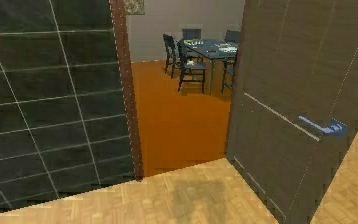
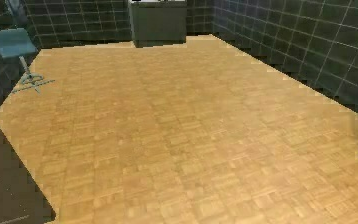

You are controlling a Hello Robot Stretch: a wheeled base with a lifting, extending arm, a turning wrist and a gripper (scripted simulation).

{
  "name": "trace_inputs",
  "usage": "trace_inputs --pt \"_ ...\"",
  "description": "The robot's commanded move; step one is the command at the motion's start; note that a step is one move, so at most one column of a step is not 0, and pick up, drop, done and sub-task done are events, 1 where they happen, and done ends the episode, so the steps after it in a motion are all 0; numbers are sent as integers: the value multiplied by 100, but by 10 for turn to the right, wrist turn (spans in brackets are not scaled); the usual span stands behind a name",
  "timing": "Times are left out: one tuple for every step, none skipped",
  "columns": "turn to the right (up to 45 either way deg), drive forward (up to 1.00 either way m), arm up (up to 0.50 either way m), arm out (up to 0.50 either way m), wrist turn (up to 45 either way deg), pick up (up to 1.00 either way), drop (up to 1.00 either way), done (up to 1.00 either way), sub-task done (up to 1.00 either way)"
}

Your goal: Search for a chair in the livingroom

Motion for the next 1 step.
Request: trace_inputs --pt "0 100 0 0 0 0 0 0 0"
